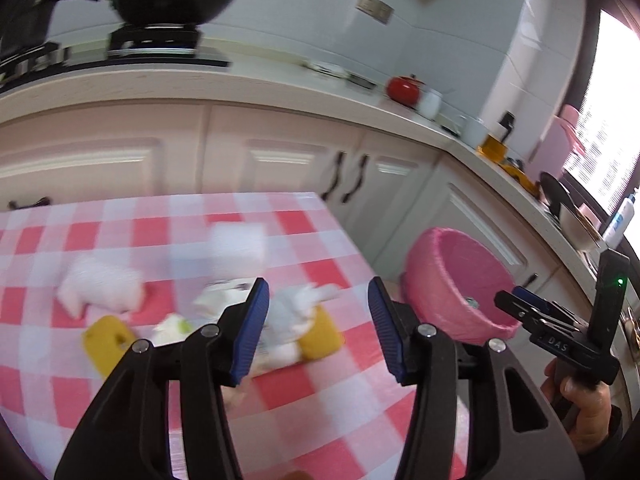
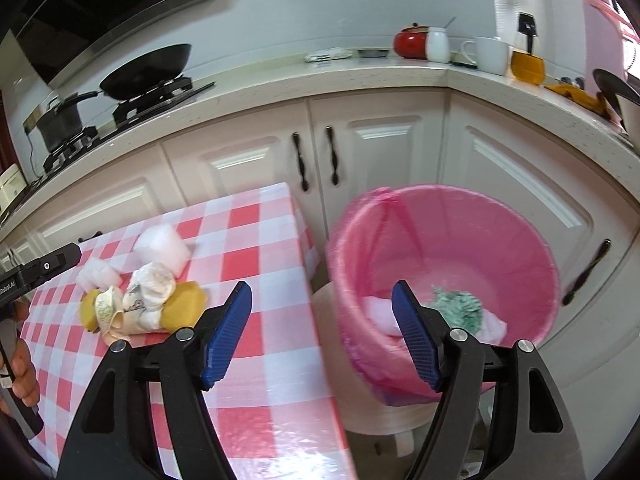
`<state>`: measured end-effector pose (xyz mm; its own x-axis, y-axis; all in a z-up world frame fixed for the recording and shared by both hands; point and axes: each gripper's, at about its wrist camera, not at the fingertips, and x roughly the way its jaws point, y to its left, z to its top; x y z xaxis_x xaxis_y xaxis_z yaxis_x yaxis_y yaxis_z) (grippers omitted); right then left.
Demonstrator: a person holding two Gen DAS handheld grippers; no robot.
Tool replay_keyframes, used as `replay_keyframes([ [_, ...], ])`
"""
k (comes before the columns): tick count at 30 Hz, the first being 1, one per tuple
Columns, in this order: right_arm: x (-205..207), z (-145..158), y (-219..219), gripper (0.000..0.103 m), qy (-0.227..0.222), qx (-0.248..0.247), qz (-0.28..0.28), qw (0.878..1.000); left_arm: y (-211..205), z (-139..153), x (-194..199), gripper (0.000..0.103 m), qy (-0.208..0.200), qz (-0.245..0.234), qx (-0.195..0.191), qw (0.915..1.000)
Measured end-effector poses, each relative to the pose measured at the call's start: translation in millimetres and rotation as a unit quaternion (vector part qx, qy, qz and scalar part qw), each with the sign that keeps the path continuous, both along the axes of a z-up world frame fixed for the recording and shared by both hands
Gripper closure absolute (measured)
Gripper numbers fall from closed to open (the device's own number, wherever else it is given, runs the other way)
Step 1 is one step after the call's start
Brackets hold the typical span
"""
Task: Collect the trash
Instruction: 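Move both grippers back over the table toward the remaining trash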
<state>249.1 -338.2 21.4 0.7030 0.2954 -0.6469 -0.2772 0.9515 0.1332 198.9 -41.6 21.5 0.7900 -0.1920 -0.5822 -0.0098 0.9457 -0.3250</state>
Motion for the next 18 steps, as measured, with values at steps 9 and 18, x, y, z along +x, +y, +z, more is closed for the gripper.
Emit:
replay_keyframes([
  [9,-8.4,-6.7,43.4,0.033,0.011,-0.004,0.031,0.999,68.7,-19.6,-34.3,0.052,0.016,0.064,-0.008,0.9978],
  [18,-15.0,-17.5,88.4,0.029,0.024,-0.01,0.065,0.998,113.7,-37.7,-59.5,0.052,0.031,0.105,-0.013,0.9939],
])
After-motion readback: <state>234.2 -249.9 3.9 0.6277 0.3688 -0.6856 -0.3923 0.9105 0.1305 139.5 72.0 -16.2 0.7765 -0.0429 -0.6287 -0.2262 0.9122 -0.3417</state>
